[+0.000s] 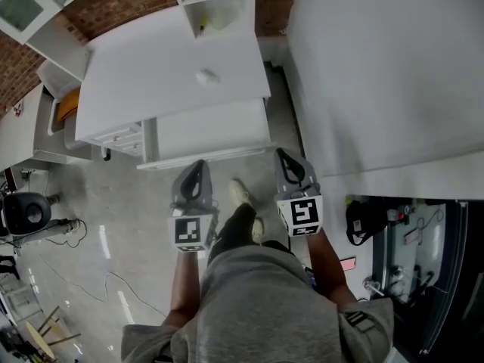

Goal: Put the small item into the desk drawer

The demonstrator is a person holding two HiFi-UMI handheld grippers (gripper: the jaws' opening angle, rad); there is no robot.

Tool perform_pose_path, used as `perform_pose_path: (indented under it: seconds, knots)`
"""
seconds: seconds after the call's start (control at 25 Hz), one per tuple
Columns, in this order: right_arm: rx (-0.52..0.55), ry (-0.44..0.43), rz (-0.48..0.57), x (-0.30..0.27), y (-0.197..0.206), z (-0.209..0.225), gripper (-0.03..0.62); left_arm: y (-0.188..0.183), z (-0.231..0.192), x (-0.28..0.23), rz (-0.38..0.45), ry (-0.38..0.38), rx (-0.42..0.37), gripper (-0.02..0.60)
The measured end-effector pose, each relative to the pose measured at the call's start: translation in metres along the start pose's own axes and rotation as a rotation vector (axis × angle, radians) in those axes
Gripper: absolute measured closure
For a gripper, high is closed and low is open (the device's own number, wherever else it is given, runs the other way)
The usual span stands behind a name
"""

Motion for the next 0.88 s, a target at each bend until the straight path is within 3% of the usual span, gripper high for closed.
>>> perform_pose_path:
  seconds: [0.44, 0.88]
  knots:
    - [0.003, -0.066, -0.021, -0.12, -0.02, 0.01, 0.591, -0.006, -0.069, -0.083, -0.023, -0.033, 0.015, 0.569]
    - [0.015, -0.122, -0.037, -0.199, -0.032, 0.002, 0.591, -0.009, -0.126, -0.123, -0.011, -0.082, 0.024, 0.569]
Point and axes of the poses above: the fingertips, and each gripper's own axes: x backward along the fingers, z to its right, y out of its underside, the point moved 5 cm from there along x, backward along the fingers, and after that the axes turned 4 degrees about z, right-handed, at the moved point
